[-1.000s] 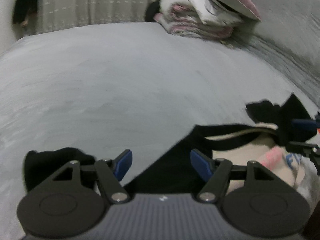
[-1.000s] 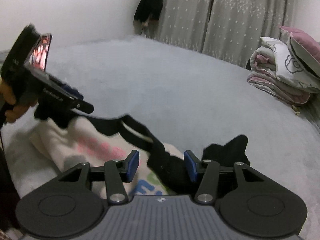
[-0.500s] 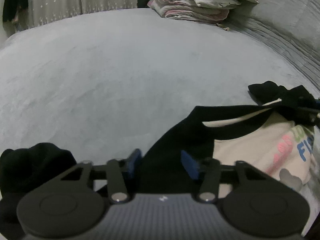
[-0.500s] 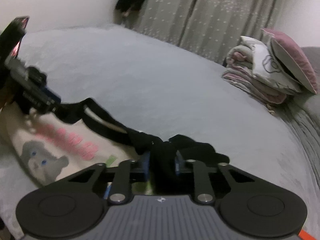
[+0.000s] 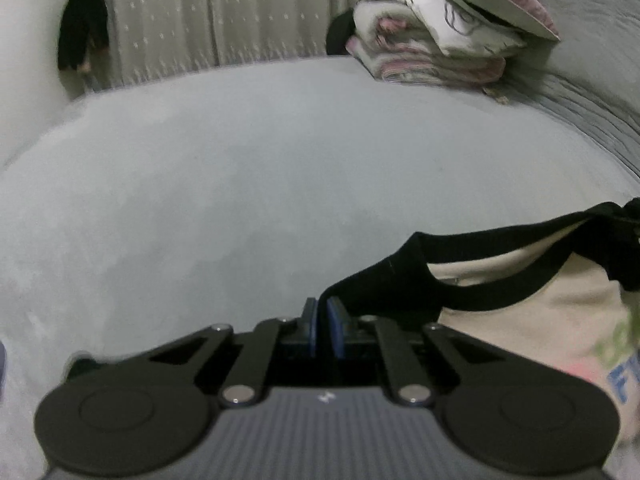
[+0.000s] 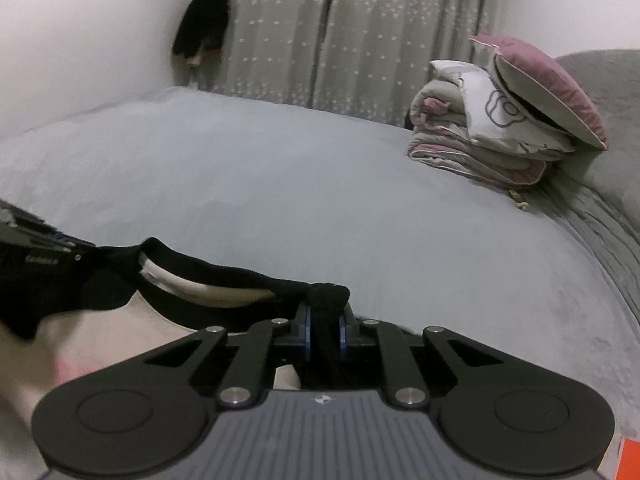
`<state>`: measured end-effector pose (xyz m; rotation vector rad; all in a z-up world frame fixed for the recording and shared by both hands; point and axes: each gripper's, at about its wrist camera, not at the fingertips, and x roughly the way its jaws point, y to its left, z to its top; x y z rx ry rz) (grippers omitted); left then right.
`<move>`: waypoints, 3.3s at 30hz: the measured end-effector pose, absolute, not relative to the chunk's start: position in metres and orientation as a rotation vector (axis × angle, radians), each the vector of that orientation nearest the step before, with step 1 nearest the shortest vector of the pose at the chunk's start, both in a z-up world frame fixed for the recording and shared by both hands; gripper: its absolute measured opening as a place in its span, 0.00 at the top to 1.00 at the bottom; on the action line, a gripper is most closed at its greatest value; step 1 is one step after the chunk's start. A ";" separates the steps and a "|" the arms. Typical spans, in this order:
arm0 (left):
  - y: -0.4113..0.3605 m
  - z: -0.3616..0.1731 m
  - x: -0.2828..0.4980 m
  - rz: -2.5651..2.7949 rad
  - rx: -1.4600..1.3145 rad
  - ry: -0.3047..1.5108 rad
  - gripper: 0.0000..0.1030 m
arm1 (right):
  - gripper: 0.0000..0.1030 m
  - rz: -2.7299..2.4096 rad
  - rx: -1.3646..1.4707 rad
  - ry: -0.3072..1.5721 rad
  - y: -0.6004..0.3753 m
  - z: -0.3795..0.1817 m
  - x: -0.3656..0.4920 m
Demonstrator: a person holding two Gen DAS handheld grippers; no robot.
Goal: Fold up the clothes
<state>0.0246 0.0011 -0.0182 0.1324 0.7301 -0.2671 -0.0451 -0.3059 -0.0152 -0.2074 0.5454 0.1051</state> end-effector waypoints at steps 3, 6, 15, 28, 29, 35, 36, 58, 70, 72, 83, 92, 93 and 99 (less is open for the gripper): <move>-0.001 -0.004 0.041 -0.245 0.132 0.706 0.93 | 0.90 0.081 -0.172 0.538 -0.304 -0.004 -0.024; -0.005 0.003 0.059 -0.211 0.153 0.685 0.93 | 0.90 0.058 -0.152 0.534 -0.301 0.003 0.001; -0.011 0.010 0.122 -0.112 0.197 0.616 0.93 | 0.91 0.021 -0.107 0.508 -0.295 -0.003 0.075; -0.023 -0.024 0.222 -0.023 0.238 0.572 0.93 | 0.91 -0.036 -0.133 0.500 -0.275 -0.037 0.174; -0.026 -0.027 0.229 -0.018 0.244 0.569 0.93 | 0.91 -0.042 -0.137 0.502 -0.274 -0.040 0.180; -0.041 -0.052 0.269 0.005 0.270 0.573 0.93 | 0.91 -0.069 -0.154 0.530 -0.274 -0.062 0.215; -0.043 -0.057 0.274 0.007 0.277 0.577 0.93 | 0.91 -0.073 -0.157 0.536 -0.274 -0.066 0.221; -0.071 -0.113 0.313 0.071 0.416 0.607 0.64 | 0.78 -0.108 -0.197 0.572 -0.271 -0.103 0.263; -0.017 -0.056 0.244 -0.002 0.182 0.638 0.28 | 0.52 -0.048 -0.136 0.591 -0.278 -0.066 0.190; -0.008 -0.049 0.231 -0.006 0.160 0.655 0.28 | 0.52 -0.035 -0.128 0.602 -0.279 -0.064 0.177; 0.040 -0.029 0.162 0.012 0.056 0.767 0.24 | 0.52 -0.046 -0.050 0.649 -0.296 -0.050 0.106; 0.083 -0.035 0.103 0.050 -0.034 0.848 0.22 | 0.52 -0.060 0.086 0.679 -0.331 -0.041 0.054; 0.088 -0.037 0.096 0.049 -0.044 0.851 0.22 | 0.52 -0.061 0.101 0.686 -0.335 -0.042 0.048; 0.093 -0.056 0.072 0.054 0.043 0.868 0.22 | 0.52 -0.080 0.174 0.794 -0.357 -0.063 0.027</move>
